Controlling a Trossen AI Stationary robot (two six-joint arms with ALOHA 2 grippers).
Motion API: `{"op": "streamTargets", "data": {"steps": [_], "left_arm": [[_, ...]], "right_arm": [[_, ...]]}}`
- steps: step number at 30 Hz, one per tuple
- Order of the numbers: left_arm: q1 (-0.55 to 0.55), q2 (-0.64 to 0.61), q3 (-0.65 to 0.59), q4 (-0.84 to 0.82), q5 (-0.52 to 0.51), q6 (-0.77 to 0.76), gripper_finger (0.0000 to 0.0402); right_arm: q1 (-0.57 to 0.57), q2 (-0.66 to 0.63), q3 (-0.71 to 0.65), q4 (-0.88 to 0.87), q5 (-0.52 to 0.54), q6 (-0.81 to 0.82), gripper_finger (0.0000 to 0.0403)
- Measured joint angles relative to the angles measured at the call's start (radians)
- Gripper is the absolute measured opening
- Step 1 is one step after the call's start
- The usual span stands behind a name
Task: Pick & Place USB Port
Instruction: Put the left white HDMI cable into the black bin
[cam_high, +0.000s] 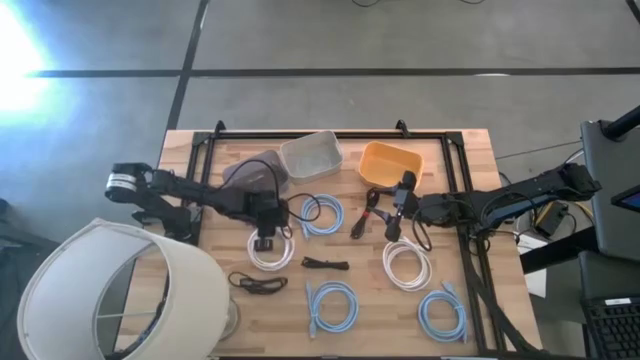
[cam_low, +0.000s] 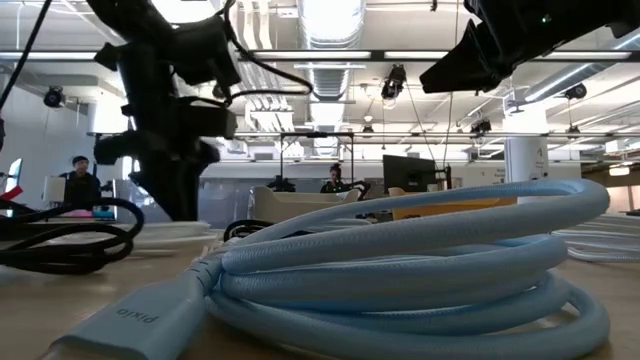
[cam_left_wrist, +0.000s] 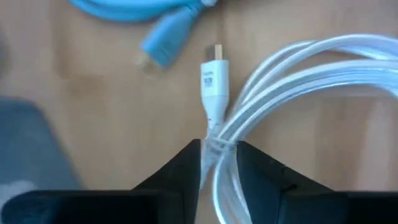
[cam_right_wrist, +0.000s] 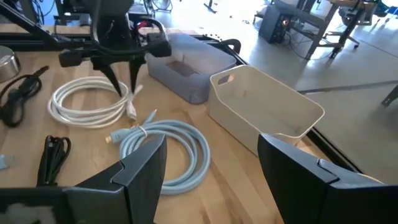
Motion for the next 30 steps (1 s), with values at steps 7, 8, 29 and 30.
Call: {"op": "streamTargets", "data": {"steps": [7, 8, 29, 30], "left_arm": [[0.0, 0.038, 0.004, 0.018, -0.029, 0.03, 0.0179], [-0.001, 0.046, 0.002, 0.015, -0.006, 0.026, 0.0188], [-0.002, 0.076, 0.006, 0.045, 0.04, -0.051, 0.0055], [-0.002, 0.062, 0.006, 0.039, 0.035, -0.056, 0.0055]], "right_arm": [[0.0, 0.004, 0.0, -0.012, 0.0, 0.004, 0.0242], [0.0, 0.005, 0.0, -0.01, 0.0, 0.004, 0.0242], [0.0, 0.005, 0.0, -0.009, 0.0, 0.004, 0.0235], [0.0, 0.005, 0.0, -0.009, 0.0, 0.004, 0.0235]]}}
